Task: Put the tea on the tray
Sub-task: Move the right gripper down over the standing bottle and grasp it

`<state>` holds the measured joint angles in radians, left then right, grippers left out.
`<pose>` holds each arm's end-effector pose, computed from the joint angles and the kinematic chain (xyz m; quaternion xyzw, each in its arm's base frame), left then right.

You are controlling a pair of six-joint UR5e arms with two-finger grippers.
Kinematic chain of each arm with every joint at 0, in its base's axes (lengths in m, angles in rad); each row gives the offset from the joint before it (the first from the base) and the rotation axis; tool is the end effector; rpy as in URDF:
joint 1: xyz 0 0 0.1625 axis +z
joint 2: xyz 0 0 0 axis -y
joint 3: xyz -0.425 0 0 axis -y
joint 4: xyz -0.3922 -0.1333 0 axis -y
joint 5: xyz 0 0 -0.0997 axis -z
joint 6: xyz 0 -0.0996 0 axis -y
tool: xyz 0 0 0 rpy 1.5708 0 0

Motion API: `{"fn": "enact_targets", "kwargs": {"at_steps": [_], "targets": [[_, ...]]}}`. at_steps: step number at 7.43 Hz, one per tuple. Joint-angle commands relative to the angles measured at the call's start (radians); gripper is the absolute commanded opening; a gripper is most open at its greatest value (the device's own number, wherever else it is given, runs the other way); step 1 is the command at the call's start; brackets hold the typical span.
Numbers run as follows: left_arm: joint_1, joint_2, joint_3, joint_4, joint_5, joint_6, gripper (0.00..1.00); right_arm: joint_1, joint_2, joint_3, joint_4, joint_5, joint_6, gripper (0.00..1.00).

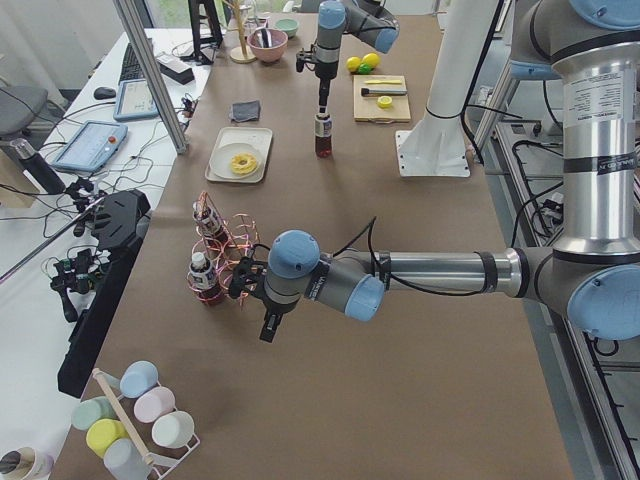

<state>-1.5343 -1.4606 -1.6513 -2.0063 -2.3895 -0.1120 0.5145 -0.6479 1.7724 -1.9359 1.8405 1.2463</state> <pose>-0.0436 -0.4657 0.6197 0.1554 0.4025 0.0462 0.9009 -0.5103 -0.4111 0.0662 0.0356 -0.3863 0.0377 0.9209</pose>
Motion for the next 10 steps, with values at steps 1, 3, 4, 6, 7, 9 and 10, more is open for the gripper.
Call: {"fn": "enact_targets", "kwargs": {"at_steps": [1, 3, 4, 6, 7, 9, 10], "targets": [[0.000, -0.009, 0.011, 0.000, 0.001, 0.000, 0.98, -0.001, 0.001, -0.014, 0.002, -0.016, -0.001, 0.97], [0.000, -0.017, 0.011, 0.000, 0.001, 0.000, 0.98, -0.005, 0.001, -0.019, 0.008, -0.018, 0.037, 0.58], [0.000, -0.018, 0.013, 0.000, 0.001, 0.000, 0.98, -0.007, 0.001, -0.019, 0.009, -0.018, 0.041, 0.17], [0.000, -0.033, 0.034, -0.002, 0.001, 0.000, 0.98, -0.010, -0.001, -0.019, 0.009, -0.032, 0.033, 0.00], [0.000, -0.033, 0.034, -0.002, 0.001, 0.000, 0.98, -0.008, 0.001, -0.018, 0.006, -0.032, 0.029, 0.00], [0.000, -0.033, 0.034, -0.002, 0.000, 0.000, 0.98, 0.071, 0.037, -0.017, -0.005, 0.006, 0.018, 0.00], [0.000, -0.033, 0.034, -0.002, 0.000, 0.000, 0.98, 0.129, 0.051, -0.021, -0.008, 0.072, -0.022, 0.00]]}}
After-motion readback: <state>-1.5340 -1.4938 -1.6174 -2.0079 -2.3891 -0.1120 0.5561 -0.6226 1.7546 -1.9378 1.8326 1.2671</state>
